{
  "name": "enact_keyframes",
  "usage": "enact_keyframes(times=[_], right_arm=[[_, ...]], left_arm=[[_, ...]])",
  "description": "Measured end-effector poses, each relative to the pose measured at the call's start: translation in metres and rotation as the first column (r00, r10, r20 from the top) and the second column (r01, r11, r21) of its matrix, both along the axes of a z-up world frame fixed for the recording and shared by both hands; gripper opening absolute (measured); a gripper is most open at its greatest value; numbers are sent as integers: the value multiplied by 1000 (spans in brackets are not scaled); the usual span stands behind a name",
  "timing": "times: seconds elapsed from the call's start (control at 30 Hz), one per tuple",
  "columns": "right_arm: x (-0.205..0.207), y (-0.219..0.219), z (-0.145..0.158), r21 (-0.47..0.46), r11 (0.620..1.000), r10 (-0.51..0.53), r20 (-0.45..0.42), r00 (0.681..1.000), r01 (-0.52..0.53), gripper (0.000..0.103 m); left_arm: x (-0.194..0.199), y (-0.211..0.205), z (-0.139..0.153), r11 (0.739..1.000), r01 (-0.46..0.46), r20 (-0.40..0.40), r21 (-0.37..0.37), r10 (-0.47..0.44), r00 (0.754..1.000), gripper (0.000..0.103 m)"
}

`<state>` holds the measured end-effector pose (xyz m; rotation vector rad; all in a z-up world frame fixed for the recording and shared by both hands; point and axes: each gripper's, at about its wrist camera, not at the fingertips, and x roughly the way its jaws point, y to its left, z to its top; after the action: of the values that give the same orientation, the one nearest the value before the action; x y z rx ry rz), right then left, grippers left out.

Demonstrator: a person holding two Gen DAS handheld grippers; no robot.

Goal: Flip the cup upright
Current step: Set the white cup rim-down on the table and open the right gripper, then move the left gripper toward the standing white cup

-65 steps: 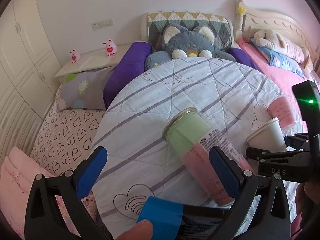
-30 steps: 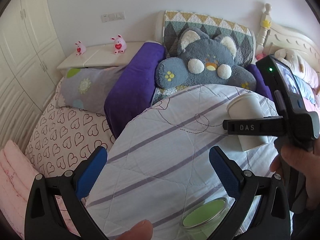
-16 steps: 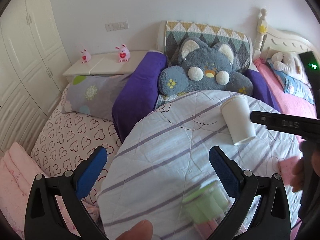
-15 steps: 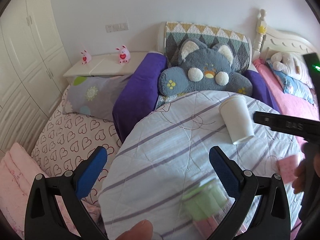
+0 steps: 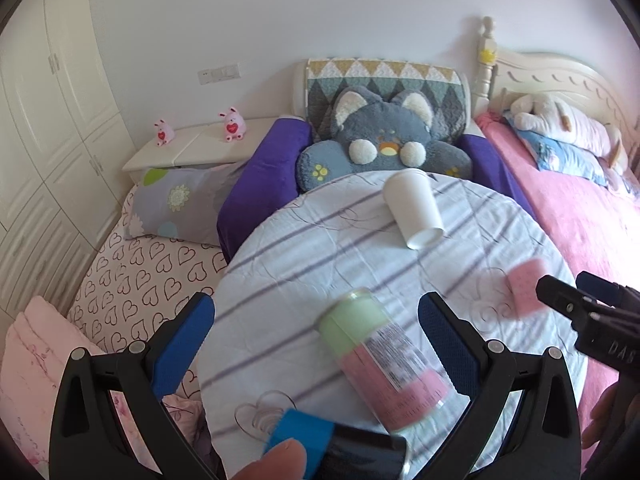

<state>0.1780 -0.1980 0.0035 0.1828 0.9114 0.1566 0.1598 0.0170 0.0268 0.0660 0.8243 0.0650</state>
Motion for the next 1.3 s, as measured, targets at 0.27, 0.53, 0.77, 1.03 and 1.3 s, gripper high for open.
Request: enact_keyframes(times=[0.27,0.53,0.77,1.03,1.3], right_arm=[[-36,-8,6,-35,999,-38,58,998,40,85],[-63,-7,11,-62,995,-68,98,993,74,85],[-71,-7,12,-58,995,-73,103,992,80,85],[-69,-12,8,-51,995,-78,96,992,83,85],[-53,-29,1,-43,994,-101,88,991,105,85]], left_arm=[[-21,-20,6,1000,21,10,15,-21,1000,103],[-38,-27,14,999,31,37,22,-32,999,103],[-48,-30,18,999,39,56,27,-40,998,103],[-48,-34,15,999,40,49,27,-42,998,103],[-7,-55,14,997,71,23,44,-72,997,103]])
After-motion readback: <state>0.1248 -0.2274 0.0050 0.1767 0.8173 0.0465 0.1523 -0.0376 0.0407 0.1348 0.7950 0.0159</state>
